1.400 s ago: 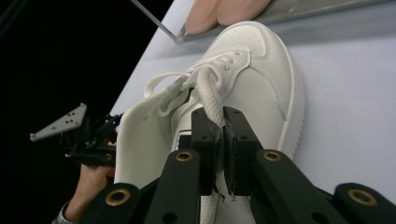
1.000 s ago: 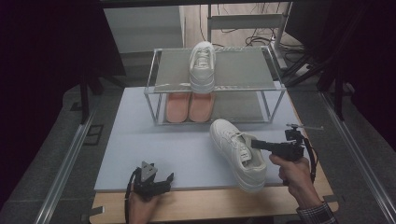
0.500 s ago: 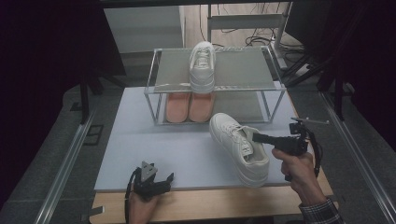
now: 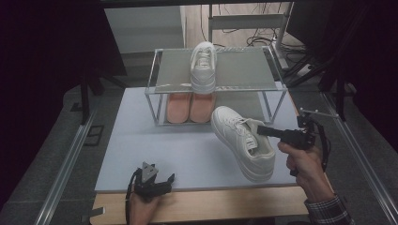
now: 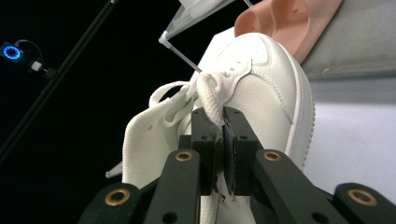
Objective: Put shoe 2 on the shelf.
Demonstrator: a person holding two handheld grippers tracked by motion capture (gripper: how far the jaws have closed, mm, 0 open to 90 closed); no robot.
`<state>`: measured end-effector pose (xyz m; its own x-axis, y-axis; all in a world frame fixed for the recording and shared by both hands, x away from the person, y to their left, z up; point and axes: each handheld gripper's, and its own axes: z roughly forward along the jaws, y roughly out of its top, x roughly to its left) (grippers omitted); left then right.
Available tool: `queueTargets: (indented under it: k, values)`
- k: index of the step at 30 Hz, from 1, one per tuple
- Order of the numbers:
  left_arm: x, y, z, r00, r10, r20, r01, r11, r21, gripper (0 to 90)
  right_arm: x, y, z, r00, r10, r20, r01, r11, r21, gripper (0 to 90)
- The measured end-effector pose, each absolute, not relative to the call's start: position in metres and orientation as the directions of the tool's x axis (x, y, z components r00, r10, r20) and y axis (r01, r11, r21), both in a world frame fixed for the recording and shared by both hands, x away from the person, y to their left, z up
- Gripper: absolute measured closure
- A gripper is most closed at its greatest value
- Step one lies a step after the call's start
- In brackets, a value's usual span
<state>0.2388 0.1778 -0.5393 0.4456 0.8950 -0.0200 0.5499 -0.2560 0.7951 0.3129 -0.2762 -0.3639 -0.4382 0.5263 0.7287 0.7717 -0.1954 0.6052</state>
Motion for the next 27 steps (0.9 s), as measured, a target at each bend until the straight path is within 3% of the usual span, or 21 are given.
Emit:
queueTargets:
  k: [27]
  values:
    - [0.239,0.178,-0.539,0.447,0.894,-0.019,0.551,-0.259,0.793,13.6,0.318,-0.285,-0.314,-0.449,0.510,0.734,0.734,-0.258,0.628,84.5]
